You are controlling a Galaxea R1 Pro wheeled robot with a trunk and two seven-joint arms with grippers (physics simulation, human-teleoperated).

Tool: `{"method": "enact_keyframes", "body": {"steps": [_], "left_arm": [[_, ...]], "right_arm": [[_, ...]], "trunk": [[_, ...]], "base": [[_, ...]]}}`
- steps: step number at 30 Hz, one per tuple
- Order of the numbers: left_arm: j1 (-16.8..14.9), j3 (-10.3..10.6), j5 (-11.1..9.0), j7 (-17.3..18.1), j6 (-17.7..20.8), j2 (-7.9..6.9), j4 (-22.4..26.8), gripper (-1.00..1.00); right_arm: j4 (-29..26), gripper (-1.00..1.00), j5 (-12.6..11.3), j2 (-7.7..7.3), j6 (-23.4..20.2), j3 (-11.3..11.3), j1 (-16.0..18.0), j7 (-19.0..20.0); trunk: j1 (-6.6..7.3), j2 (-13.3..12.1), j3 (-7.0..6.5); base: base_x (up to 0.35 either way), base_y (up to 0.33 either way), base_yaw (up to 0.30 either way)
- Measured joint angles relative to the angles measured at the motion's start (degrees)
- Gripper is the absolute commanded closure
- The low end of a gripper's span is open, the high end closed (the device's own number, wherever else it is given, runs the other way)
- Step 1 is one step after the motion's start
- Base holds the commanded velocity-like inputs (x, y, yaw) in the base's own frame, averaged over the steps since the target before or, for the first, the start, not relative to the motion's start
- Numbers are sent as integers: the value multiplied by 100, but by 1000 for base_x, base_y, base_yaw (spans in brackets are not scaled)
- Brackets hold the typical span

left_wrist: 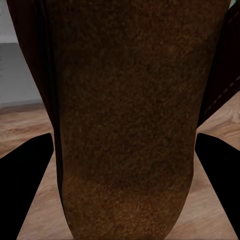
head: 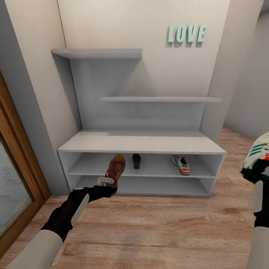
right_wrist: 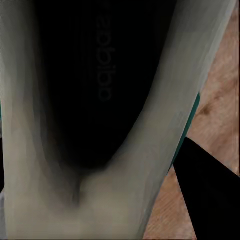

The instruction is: Pick up the two gym shoes and the two sandals from the corridor floor and place them onto the hallstand (shoe rack) in the corridor, making sure they are on the rack and not on the floor. Arrange them so the two gym shoes are next to each other and the two sandals are next to each other.

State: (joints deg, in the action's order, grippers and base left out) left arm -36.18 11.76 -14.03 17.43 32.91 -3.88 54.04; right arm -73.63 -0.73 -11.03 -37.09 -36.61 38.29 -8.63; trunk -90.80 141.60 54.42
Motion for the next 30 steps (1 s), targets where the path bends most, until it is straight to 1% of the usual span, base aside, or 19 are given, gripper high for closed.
{"method": "enact_keyframes", "body": {"steps": [1, 2, 3, 4, 5, 6, 7, 8, 9, 10, 12, 14, 16, 20, 22, 23, 24, 25, 30], "left_arm": [[-1, 3, 4, -32, -2, 3, -5, 100], [2, 3, -3, -59, 2, 4, -1, 100], [1, 8, -5, -81, 3, 8, -2, 100], [-1, 20, -8, -105, 0, 13, -15, 100], [1, 19, -16, -107, 4, 12, -15, 100], [1, 22, -17, -113, 3, 13, -27, 100], [4, 28, -18, -117, 3, 14, -49, 100], [8, 29, -12, -120, 3, 13, -109, 100], [7, 29, -22, -120, 3, 14, -139, 100], [9, 27, -16, -121, 3, 14, -190, 100], [10, 26, -14, -122, 2, 9, -299, 100], [10, 25, -6, -121, 0, 7, -453, 100], [9, 19, -8, -120, 0, 7, -574, 100], [9, 1, -5, -130, 11, 2, -675, 100], [10, -17, 12, -208, 18, -1, -770, 100], [10, -51, 32, -375, 22, -3, -879, 100], [7, -53, -15, -407, 28, -1, -893, 100], [8, -60, -5, -465, 28, -2, -915, 100], [5, -68, -16, -527, 39, -15, -935, 100]], "right_arm": [[2, 100, -134, -290, -134, -205, 0, 0], [-1, 100, 61, -511, -220, -609, 2, 0], [1, 100, 40, -670, -256, -689, 1, -2], [4, 100, -125, -937, -272, -998, 0, 8], [5, 100, 84, -1066, -305, -1391, 1, 6], [26, 100, 60, -1210, -308, -1471, -3, 3], [117, 100, 53, -1408, -312, -1755, -5, 0], [267, 100, 118, -1616, -328, -2082, -7, 5], [337, 100, 38, -1693, -321, -2131, -9, 10], [492, 100, 84, -1837, -329, -2275, -10, 4], [889, 100, 63, -2113, -333, -2508, -11, 9], [1215, 100, 41, -2328, -335, -2628, -12, 13], [1366, 100, 19, -2435, -334, -2677, -12, 15], [1464, 100, -7, -2497, -335, -2707, -12, 17], [1468, 100, 5, -2498, -334, -2709, -12, 17], [1470, 100, 15, -2497, -334, -2704, -12, 11], [1470, 100, 18, -2496, -334, -2702, -12, 9], [1470, 100, 16, -2494, -334, -2697, -12, 8], [1471, 100, 26, -2492, -334, -2693, -12, 7]], "trunk": [[0, -1, 0], [1, 1, 0], [0, 0, 0], [-1, -1, 0], [0, 0, 0], [0, 0, 0], [0, 0, 0], [0, 0, 0], [0, 0, 0], [0, 0, 0], [0, 0, 0], [0, 0, 0], [0, 0, 0], [0, 0, 0], [-1, -1, 0], [-1, -1, 1], [0, 0, 0], [0, 0, 0], [0, 0, 0]], "base": [[0, 0, 0], [0, 0, 0], [0, 0, 0], [0, 0, 0], [0, 0, 0], [0, 0, 0], [0, 0, 0], [0, 0, 0], [0, 0, 0], [0, 0, 0], [0, 0, 0], [0, 0, 0], [0, 0, 0], [0, 0, 0], [0, 0, 0], [0, 0, 0], [0, 0, 0], [0, 0, 0], [0, 0, 0]]}}
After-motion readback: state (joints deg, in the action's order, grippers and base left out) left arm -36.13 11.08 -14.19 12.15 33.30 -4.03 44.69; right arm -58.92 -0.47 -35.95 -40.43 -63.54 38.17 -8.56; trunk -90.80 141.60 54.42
